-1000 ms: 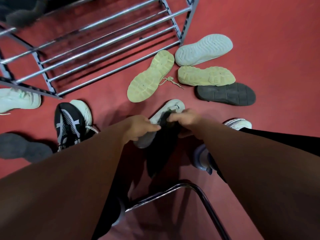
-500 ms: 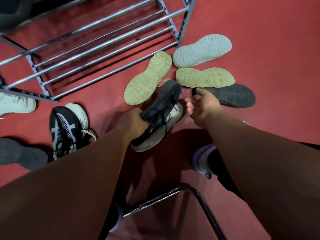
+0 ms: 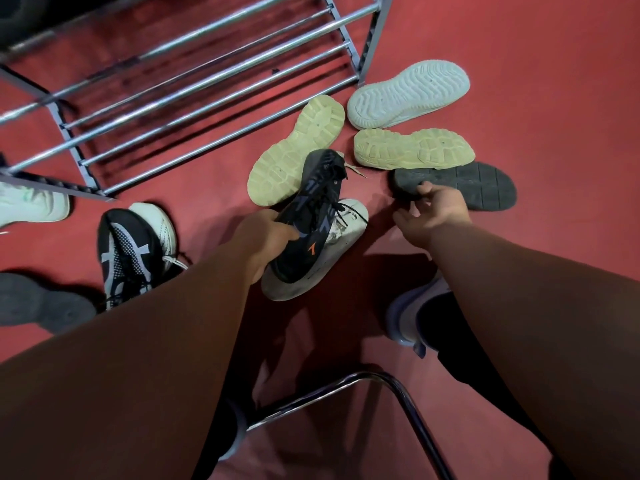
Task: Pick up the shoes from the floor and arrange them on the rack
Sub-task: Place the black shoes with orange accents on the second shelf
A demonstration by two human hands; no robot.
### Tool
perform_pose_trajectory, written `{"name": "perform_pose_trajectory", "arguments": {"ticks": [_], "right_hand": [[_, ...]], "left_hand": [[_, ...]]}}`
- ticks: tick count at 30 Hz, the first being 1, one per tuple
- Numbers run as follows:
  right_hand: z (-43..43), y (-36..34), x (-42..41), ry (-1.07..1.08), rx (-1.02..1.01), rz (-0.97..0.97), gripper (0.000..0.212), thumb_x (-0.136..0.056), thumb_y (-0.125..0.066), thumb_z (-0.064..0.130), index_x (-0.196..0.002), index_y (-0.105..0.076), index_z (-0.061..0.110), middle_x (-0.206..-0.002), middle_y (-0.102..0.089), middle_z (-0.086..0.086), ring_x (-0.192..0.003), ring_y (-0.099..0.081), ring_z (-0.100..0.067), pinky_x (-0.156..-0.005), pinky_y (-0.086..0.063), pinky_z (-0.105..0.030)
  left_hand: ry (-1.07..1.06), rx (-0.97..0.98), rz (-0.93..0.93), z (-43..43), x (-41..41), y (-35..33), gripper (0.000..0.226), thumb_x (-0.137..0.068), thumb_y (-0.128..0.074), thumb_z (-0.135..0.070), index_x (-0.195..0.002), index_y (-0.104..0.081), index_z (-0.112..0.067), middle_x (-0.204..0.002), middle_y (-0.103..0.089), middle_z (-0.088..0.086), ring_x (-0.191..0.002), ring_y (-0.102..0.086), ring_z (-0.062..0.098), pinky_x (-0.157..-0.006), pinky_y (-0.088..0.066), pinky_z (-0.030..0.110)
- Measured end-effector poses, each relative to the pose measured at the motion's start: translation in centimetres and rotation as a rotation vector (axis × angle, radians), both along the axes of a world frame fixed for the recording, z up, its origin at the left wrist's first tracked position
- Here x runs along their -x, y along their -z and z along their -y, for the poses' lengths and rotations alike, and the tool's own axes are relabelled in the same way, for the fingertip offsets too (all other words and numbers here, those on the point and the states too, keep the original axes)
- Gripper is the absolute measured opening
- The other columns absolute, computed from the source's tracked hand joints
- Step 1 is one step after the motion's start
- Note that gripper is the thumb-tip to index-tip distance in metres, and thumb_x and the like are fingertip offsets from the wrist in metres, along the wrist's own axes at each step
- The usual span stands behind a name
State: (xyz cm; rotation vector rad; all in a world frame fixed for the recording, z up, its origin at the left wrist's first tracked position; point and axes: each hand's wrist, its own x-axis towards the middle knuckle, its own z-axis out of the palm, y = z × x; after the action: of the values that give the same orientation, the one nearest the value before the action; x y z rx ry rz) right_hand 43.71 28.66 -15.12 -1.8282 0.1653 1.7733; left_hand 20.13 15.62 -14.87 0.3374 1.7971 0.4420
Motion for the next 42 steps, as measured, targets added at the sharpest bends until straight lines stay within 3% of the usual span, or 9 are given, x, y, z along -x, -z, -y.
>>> {"name": "perform_pose_trajectory", "arguments": {"ticks": [6,14,18,24,27,30,34,37,42], "right_hand": [[-1.1,0.7,0.5,0.049,-0.087,-0.03,0.023,-0.096,-0.042,0.006,-0.078,-0.05,0.019,-0.101,-0.056,-0.002,-0.095,-0.054,-0.019,-0.085,-0.05,-0.023],[-1.2,1.5,1.2,-0.003,-0.074,-0.016,0.016,-0.1,-0.049,0.009,-0.099,-0.064,0.013,-0.116,-0.061,-0.004,-0.113,-0.057,-0.02,-0.115,-0.041,-0.037],[-2.2,0.2,0.8,0.094,-0.153,0.057,0.033,-0.098,-0.053,0.01,-0.121,-0.072,0.024,-0.115,-0.062,-0.003,-0.095,-0.059,-0.016,-0.104,-0.049,-0.033],[-4.3,-1.5,0.6,0.157,-0.211,0.014,0.025,-0.092,-0.047,0.007,-0.094,-0.068,0.021,-0.114,-0.07,-0.004,-0.091,-0.067,-0.02,-0.078,-0.053,-0.023],[-2.9,-2.6,1.0,-0.271,-0.192,0.35,0.021,-0.093,-0.052,0.01,-0.093,-0.07,0.021,-0.1,-0.07,-0.004,-0.087,-0.066,-0.026,-0.066,-0.054,-0.027],[1.5,-2.5,1.9,-1.162,-0.323,0.864,0.03,-0.099,-0.047,0.022,-0.112,-0.073,0.015,-0.119,-0.072,-0.013,-0.118,-0.06,-0.034,-0.096,-0.044,-0.034],[8.8,-2.4,4.1,-1.655,-0.404,0.788,0.039,-0.091,-0.053,0.04,-0.122,-0.073,0.029,-0.132,-0.053,-0.007,-0.119,-0.058,-0.031,-0.112,-0.042,-0.035],[11.7,-2.1,5.4,-1.794,-0.47,0.551,0.039,-0.085,-0.057,0.033,-0.119,-0.076,0.035,-0.134,-0.063,0.001,-0.125,-0.055,-0.019,-0.116,-0.038,-0.027],[10.4,-2.0,4.8,-1.244,-0.313,0.67,0.024,-0.092,-0.061,0.023,-0.107,-0.073,0.009,-0.114,-0.074,-0.015,-0.109,-0.066,-0.031,-0.091,-0.048,-0.031]], "left_hand": [[-0.161,-0.009,0.005,0.3,0.5,-0.3,0.025,-0.089,-0.067,-0.02,-0.113,-0.071,-0.023,-0.1,-0.074,-0.004,-0.09,-0.069,0.015,-0.068,-0.052,0.029],[-0.212,-0.013,0.046,-0.1,0.4,-1.0,0.038,-0.077,-0.069,-0.028,-0.115,-0.071,-0.025,-0.106,-0.075,0.0,-0.096,-0.071,0.022,-0.087,-0.058,0.04],[-0.227,-0.011,0.067,-0.4,0.0,-2.0,0.035,-0.081,-0.07,-0.022,-0.116,-0.07,-0.021,-0.105,-0.076,0.003,-0.094,-0.072,0.024,-0.087,-0.059,0.041],[-0.251,-0.015,0.081,-0.8,0.0,-3.0,0.027,-0.087,-0.069,-0.02,-0.113,-0.07,-0.015,-0.105,-0.076,0.008,-0.092,-0.073,0.027,-0.088,-0.06,0.045],[-0.249,-0.002,0.074,-1.4,-0.3,-4.1,0.019,-0.087,-0.069,-0.017,-0.106,-0.069,-0.013,-0.102,-0.075,0.008,-0.092,-0.072,0.026,-0.087,-0.06,0.044],[-0.256,0.021,0.076,-2.0,-0.4,-5.4,0.019,-0.088,-0.07,-0.011,-0.107,-0.067,-0.009,-0.098,-0.073,0.009,-0.083,-0.07,0.023,-0.066,-0.058,0.032],[-0.215,0.056,0.029,-1.6,0.0,-6.1,0.02,-0.091,-0.067,-0.006,-0.11,-0.064,-0.005,-0.103,-0.069,0.014,-0.08,-0.066,0.024,-0.072,-0.06,0.037],[-0.206,0.081,0.015,-0.5,0.9,-5.9,0.019,-0.091,-0.066,-0.005,-0.109,-0.064,-0.006,-0.106,-0.068,0.015,-0.089,-0.067,0.028,-0.081,-0.06,0.044],[-0.272,0.089,0.014,0.8,2.4,-5.2,0.025,-0.086,-0.071,-0.007,-0.11,-0.067,-0.002,-0.108,-0.071,0.015,-0.091,-0.069,0.029,-0.076,-0.06,0.041]]}}
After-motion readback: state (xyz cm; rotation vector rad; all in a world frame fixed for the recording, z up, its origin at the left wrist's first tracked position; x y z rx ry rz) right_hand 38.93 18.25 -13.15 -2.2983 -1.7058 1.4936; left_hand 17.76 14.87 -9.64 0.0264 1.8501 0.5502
